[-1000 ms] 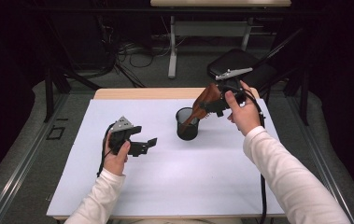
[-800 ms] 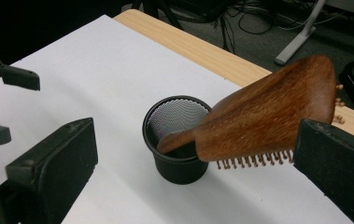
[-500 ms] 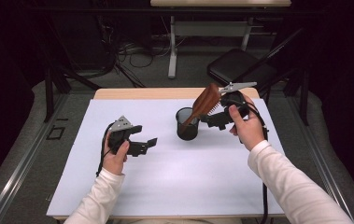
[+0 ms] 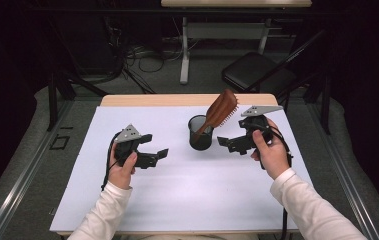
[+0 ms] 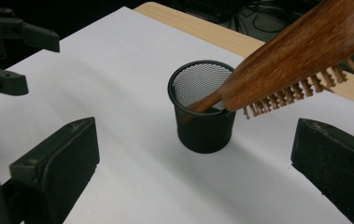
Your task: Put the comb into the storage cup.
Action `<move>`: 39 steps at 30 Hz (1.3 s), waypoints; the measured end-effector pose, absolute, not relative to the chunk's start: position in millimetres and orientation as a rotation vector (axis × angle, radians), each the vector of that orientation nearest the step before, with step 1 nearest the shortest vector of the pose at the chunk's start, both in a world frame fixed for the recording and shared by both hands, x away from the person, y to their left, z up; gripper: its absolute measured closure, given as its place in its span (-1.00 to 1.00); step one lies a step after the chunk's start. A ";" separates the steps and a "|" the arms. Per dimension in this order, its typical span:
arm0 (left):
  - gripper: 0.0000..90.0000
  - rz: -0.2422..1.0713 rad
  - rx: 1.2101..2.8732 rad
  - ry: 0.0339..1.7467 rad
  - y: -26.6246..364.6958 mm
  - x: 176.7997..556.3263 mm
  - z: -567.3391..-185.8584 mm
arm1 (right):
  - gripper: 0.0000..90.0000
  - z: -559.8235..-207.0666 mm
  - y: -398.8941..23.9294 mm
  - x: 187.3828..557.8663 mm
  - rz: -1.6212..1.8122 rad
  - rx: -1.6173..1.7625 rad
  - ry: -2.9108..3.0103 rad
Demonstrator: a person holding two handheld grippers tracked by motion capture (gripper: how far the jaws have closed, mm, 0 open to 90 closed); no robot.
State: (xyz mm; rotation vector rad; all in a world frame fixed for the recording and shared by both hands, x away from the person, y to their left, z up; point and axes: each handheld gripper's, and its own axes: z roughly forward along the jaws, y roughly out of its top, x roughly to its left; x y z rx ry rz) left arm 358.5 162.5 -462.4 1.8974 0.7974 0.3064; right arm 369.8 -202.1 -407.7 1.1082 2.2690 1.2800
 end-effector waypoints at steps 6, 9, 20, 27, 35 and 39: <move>-0.64 0.307 1.906 0.791 163.9 355.3 -459.4 | -0.97 -417.6 -205.0 357.2 1.281 1.109 2.282; -0.64 0.303 1.907 0.785 164.7 353.3 -458.8 | -0.96 -424.3 -206.5 351.1 1.277 1.112 2.288; -0.64 0.304 1.924 0.770 171.9 341.1 -458.2 | -0.96 -440.6 -218.4 327.7 1.271 1.106 2.253; -0.64 0.307 1.901 0.777 181.4 328.6 -463.8 | -0.95 -460.8 -234.7 312.7 1.293 1.171 2.222; -0.64 0.304 1.893 0.781 188.0 318.1 -476.8 | -0.92 -487.1 -247.4 302.4 1.297 1.231 2.195; -0.64 0.307 1.896 0.783 191.3 314.1 -482.7 | -0.92 -496.8 -248.9 298.2 1.296 1.233 2.191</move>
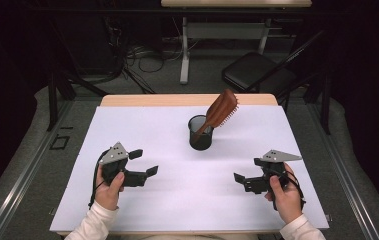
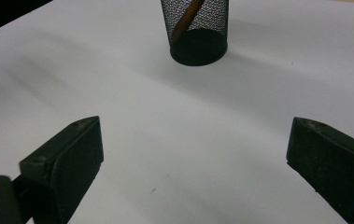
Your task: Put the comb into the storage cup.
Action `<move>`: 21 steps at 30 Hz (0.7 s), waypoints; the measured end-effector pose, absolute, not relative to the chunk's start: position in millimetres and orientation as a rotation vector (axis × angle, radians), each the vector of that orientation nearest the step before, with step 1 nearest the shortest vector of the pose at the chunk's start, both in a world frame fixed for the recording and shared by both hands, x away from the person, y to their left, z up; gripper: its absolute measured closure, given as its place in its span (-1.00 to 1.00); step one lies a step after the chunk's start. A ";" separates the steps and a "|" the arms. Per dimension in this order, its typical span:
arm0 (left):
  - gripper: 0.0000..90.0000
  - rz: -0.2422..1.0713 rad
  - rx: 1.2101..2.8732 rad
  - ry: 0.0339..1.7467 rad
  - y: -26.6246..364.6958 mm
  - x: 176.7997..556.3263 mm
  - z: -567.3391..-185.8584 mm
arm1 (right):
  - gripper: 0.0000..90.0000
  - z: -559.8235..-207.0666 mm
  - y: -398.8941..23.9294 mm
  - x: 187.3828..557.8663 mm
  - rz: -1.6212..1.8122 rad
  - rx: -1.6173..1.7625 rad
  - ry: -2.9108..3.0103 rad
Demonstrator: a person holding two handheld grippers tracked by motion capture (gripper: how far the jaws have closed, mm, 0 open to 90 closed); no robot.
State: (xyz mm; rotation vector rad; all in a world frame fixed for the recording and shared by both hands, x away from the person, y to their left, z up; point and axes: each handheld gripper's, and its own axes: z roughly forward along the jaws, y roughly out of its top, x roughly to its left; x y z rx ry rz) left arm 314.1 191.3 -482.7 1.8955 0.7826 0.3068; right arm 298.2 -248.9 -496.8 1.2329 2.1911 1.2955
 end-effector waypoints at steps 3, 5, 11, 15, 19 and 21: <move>-0.64 0.305 1.889 0.791 194.4 311.7 -487.3 | -0.92 -504.1 -249.9 294.0 1.285 1.226 2.182; -0.64 0.310 1.889 0.798 196.9 309.4 -490.5 | -0.92 -507.5 -251.0 291.5 1.280 1.225 2.186; -0.64 0.315 1.874 0.819 204.0 306.4 -498.4 | -0.90 -520.2 -254.9 285.7 1.287 1.257 2.171; -0.65 0.318 1.860 0.824 207.2 307.3 -502.1 | -0.90 -525.0 -257.2 284.8 1.292 1.263 2.162; -0.64 0.325 1.861 0.836 210.1 308.6 -506.8 | -0.90 -529.0 -260.0 283.9 1.288 1.267 2.148; -0.64 0.326 1.860 0.846 211.4 309.3 -508.3 | -0.90 -532.3 -261.3 283.5 1.292 1.276 2.140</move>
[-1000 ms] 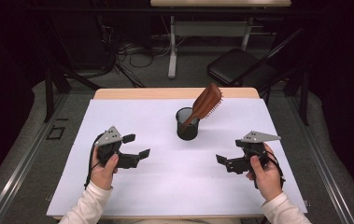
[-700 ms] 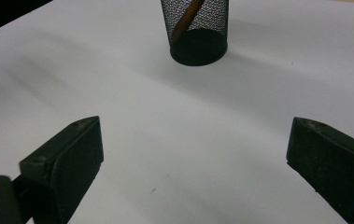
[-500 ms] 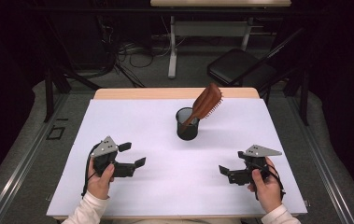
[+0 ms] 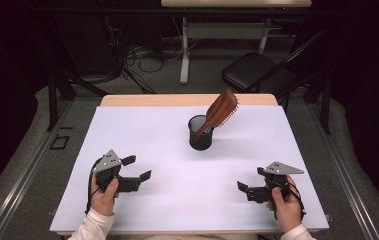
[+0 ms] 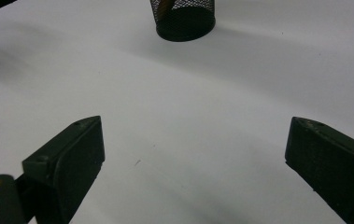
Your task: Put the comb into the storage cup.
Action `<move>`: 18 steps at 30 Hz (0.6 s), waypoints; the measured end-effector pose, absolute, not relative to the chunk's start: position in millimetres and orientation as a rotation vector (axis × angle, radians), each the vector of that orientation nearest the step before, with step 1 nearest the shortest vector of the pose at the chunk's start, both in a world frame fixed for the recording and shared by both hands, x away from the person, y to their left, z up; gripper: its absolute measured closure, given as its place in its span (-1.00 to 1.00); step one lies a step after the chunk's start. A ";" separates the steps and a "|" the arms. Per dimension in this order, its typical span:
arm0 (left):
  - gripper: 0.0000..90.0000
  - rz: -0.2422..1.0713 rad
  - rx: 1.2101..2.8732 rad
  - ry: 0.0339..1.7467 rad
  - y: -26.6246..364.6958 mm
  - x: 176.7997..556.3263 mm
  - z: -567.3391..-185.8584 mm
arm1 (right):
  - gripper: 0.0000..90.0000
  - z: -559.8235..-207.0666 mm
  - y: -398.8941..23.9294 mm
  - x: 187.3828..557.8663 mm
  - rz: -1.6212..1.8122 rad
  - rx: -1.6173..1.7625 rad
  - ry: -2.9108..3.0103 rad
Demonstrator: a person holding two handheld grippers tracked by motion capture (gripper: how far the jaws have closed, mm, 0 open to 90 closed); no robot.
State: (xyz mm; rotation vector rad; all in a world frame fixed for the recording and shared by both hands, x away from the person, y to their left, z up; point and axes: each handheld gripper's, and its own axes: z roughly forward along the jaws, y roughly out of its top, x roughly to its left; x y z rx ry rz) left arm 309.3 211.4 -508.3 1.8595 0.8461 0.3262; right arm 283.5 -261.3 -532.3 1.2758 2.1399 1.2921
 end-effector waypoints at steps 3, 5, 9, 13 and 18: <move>-0.64 0.330 1.849 0.854 213.8 309.7 -510.1 | -0.90 -536.8 -263.1 283.3 1.294 1.287 2.134; -0.64 0.334 1.843 0.861 215.1 309.9 -511.4 | -0.89 -539.9 -264.2 283.4 1.294 1.301 2.134; -0.64 0.336 1.845 0.864 216.7 310.4 -513.2 | -0.88 -546.0 -267.6 284.9 1.291 1.334 2.119; -0.64 0.337 1.845 0.874 218.2 311.2 -515.8 | -0.87 -547.3 -271.4 286.1 1.299 1.360 2.111; -0.64 0.336 1.837 0.890 220.9 312.9 -518.8 | -0.87 -548.0 -277.1 287.4 1.312 1.398 2.091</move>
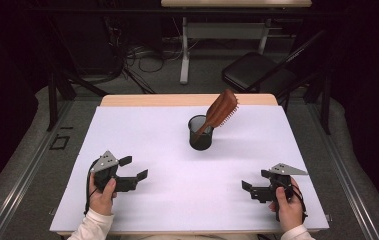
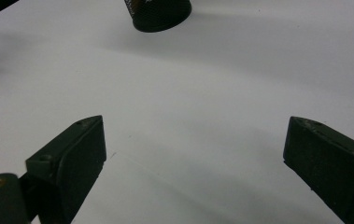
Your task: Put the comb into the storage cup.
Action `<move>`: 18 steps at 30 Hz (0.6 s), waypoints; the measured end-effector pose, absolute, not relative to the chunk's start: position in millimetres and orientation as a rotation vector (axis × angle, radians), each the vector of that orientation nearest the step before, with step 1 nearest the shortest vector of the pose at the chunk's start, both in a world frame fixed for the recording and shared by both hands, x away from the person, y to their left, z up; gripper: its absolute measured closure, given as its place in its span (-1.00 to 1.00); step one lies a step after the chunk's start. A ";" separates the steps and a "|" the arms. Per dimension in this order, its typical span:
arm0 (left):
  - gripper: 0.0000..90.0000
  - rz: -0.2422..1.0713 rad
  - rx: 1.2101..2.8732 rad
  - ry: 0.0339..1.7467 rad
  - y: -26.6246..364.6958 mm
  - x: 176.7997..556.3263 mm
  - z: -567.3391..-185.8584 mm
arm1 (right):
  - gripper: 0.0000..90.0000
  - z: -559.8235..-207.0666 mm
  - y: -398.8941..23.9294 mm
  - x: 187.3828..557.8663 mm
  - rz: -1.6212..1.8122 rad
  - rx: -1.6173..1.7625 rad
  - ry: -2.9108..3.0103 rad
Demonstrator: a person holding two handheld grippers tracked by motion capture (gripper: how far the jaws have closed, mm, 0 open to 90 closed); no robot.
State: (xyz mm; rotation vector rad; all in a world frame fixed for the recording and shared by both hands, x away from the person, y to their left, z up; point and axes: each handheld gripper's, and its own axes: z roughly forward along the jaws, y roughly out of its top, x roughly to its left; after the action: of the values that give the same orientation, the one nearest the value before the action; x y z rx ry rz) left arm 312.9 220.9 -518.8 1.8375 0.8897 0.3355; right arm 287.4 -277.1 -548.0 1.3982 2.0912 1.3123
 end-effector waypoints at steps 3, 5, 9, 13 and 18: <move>-0.64 0.340 1.838 0.892 221.6 313.1 -519.2 | -0.87 -549.1 -280.3 288.1 1.314 1.422 2.077; -0.64 0.346 1.839 0.897 222.2 313.4 -519.9 | -0.86 -549.9 -282.4 289.3 1.324 1.427 2.060; -0.64 0.346 1.842 0.908 223.8 315.2 -522.0 | -0.86 -550.4 -286.5 290.8 1.319 1.446 2.047; -0.65 0.346 1.842 0.917 224.7 315.9 -523.1 | -0.86 -551.4 -290.0 292.3 1.317 1.468 2.035; -0.64 0.342 1.842 0.917 224.9 316.4 -523.7 | -0.85 -552.9 -291.7 293.7 1.325 1.478 2.015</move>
State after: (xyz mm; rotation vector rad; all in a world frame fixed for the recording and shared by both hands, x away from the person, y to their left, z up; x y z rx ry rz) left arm 316.4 224.9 -523.7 1.8422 0.9169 0.3425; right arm 293.7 -291.7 -552.9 1.4778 2.0153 1.3253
